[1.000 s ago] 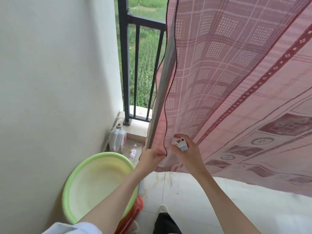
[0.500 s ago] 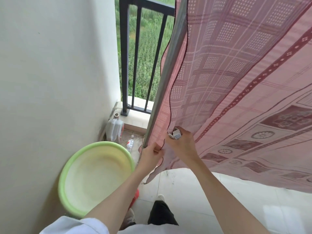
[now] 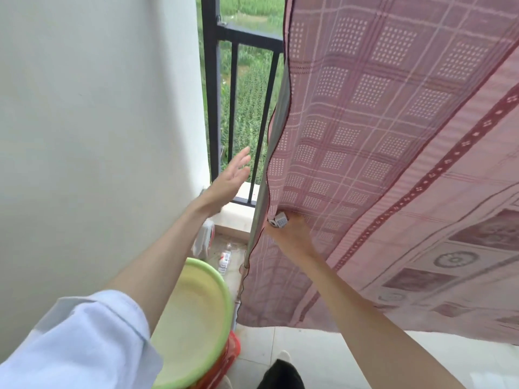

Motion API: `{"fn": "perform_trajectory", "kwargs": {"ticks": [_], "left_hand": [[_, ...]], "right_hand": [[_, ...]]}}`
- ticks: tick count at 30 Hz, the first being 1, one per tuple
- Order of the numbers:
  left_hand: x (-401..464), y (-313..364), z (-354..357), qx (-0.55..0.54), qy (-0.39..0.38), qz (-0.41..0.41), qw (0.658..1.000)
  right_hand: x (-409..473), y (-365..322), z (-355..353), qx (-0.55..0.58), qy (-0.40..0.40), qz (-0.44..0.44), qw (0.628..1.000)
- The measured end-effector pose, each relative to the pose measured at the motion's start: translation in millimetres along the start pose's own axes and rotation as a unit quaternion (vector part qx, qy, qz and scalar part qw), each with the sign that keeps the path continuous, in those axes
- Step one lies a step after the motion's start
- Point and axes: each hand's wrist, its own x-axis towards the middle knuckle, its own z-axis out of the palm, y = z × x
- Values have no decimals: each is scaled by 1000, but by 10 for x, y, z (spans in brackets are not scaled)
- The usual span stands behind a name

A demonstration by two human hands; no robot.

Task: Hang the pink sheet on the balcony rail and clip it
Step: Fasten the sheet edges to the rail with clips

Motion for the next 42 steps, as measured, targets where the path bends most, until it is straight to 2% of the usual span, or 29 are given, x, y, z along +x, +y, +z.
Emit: {"fn": "perform_trajectory", "kwargs": {"ticks": [2, 6, 12, 21, 28, 30, 32, 36, 42], "left_hand": [[158, 177, 0, -34, -37, 27, 998], [290, 359, 29, -88, -62, 19, 994], [270, 338, 22, -69, -4, 36, 997], [-41, 219, -5, -94, 83, 67, 990], [-277, 278, 49, -97, 10, 95, 991], [-274, 309, 48, -37, 28, 103, 994], [-258, 386, 93, 23, 70, 123, 990], [-242, 493, 191, 66, 136, 154, 976], [-281, 525, 144, 23, 130, 141, 981]], "right_hand": [[36, -10, 15, -4, 7, -8, 1000], [99, 2, 44, 3, 24, -17, 1000], [154, 16, 95, -3, 41, -11, 999], [215, -15, 223, -9, 72, 3, 997], [144, -65, 339, -46, 113, 20, 992], [156, -104, 349, -54, 120, 25, 991], [165, -120, 360, -44, 118, 31, 992], [143, -122, 336, -28, 107, 35, 993], [-78, -205, 104, 158, -5, 51, 986]]}}
